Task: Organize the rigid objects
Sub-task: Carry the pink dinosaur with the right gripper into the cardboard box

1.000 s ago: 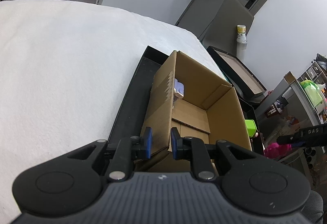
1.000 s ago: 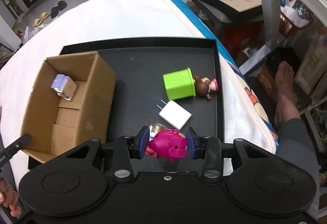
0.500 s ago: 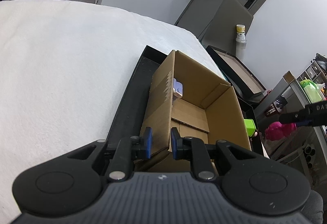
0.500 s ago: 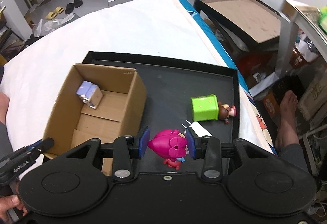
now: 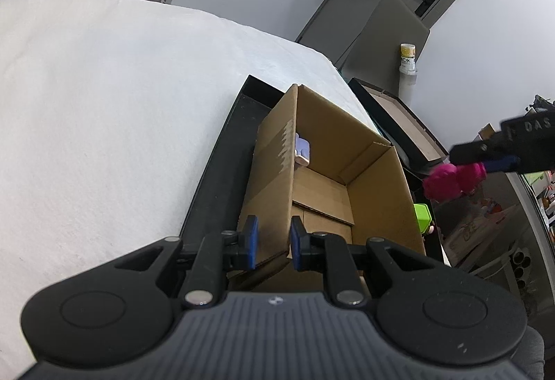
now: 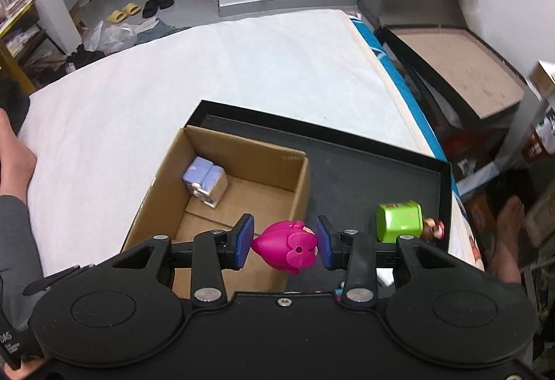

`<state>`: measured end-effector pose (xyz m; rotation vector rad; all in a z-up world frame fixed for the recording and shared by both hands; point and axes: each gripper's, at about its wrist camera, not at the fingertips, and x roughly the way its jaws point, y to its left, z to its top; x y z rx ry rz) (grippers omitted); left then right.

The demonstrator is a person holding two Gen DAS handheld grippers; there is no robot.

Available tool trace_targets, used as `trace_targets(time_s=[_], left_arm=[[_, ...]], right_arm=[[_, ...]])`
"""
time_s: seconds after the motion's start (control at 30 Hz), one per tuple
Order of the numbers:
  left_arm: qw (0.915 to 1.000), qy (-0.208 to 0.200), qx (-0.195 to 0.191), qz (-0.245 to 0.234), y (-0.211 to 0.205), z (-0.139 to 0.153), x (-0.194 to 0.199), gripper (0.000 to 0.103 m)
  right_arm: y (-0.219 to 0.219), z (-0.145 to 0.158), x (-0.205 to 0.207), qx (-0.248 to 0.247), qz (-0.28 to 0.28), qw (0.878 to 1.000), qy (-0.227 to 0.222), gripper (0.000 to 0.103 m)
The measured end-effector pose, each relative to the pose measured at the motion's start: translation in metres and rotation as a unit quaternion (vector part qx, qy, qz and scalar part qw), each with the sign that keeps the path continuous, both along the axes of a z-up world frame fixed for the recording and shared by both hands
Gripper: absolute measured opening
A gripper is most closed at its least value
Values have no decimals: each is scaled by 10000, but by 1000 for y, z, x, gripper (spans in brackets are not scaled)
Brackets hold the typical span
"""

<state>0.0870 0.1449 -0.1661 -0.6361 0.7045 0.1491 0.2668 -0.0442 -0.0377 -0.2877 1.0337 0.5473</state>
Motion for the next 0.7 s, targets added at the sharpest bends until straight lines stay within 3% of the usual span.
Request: trace_targets(time_s=[0.7], left_arm=[[10000,-21,-94,9,4,-1,-2,18]], right_arm=[[57,-48,6,-309,363,9986,220,38]])
